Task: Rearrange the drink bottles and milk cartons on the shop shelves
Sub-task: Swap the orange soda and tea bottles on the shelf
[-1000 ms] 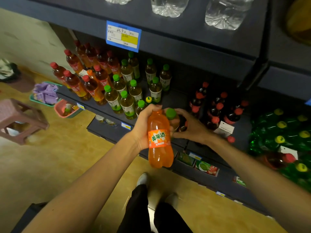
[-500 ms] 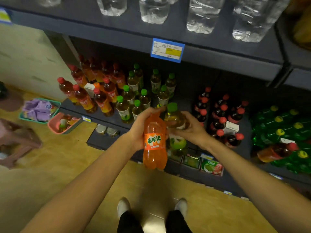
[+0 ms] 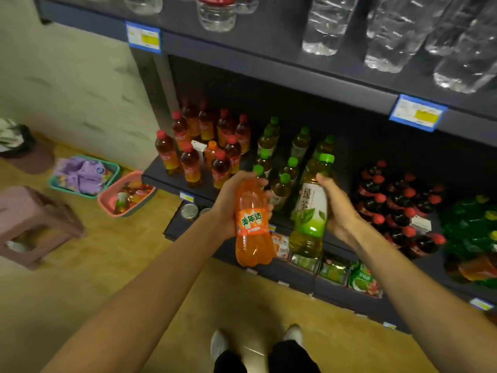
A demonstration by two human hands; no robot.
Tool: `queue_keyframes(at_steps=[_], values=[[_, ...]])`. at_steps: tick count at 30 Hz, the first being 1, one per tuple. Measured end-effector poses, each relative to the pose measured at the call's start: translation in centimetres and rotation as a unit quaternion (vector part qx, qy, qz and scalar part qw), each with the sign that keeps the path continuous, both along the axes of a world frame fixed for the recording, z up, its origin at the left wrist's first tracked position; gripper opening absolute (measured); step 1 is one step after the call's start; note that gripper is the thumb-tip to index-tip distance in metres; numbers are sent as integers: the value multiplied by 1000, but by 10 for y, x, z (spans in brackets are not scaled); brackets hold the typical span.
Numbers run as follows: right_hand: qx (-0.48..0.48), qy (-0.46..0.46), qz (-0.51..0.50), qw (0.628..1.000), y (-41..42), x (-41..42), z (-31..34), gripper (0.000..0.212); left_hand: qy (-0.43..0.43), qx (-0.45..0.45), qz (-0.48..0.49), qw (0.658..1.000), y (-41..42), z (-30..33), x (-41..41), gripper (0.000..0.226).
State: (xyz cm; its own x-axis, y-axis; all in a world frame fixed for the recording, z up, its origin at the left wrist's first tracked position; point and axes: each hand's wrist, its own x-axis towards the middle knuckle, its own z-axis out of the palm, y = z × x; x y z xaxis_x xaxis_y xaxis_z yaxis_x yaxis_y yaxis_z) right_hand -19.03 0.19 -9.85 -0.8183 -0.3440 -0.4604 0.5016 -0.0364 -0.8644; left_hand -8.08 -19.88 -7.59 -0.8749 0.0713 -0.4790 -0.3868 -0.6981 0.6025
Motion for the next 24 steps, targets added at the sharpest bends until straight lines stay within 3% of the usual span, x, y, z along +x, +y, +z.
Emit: queue_keyframes(at_steps=[4, 10, 17, 21, 24], values=[[8, 0, 33, 999, -23, -8, 6, 64, 3, 2, 17, 1000, -24, -7, 8, 32], [21, 5, -45, 999, -39, -37, 11, 65, -5, -12, 41, 999, -48, -21, 13, 33], [-4, -9, -44, 999, -37, -84, 23, 81, -15, 6, 58, 998, -56, -31, -15, 43], [10, -19, -107, 994, -44, -121, 26, 44, -20, 17, 73, 997, -52, -36, -40, 43], [-9, -7, -173, 985, -51, -152, 20, 36, -27, 23, 91, 995, -47, -37, -58, 41]])
